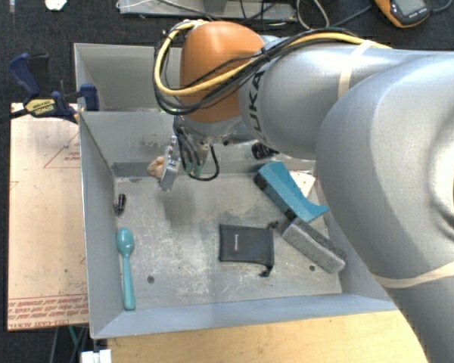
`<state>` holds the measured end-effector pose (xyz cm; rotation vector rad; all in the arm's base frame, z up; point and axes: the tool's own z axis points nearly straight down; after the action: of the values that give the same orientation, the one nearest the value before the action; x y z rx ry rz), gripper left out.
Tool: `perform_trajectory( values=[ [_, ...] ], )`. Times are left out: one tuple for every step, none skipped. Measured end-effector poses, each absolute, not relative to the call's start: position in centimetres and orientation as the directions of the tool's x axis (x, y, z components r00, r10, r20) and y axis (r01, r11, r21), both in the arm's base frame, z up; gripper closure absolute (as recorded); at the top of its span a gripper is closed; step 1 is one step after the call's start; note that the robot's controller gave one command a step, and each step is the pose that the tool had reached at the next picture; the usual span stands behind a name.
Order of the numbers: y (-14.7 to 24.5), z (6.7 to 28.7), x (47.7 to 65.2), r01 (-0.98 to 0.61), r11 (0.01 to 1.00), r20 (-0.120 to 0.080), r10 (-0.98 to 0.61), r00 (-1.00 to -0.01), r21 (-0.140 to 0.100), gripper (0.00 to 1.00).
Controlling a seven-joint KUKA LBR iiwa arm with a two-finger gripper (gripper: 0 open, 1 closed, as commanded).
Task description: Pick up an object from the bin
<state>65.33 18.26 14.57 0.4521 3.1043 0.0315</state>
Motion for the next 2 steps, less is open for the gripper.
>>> perform_trajectory(
  values=[
    [18.2, 17.2, 65.2, 0.285, 0.958, 0.005, 0.285, -0.959, 0.017, 1.0],
    [18.3, 19.7, 65.4, 0.284, 0.959, -0.002, 0.284, -0.959, 0.022, 1.0]
  ],
)
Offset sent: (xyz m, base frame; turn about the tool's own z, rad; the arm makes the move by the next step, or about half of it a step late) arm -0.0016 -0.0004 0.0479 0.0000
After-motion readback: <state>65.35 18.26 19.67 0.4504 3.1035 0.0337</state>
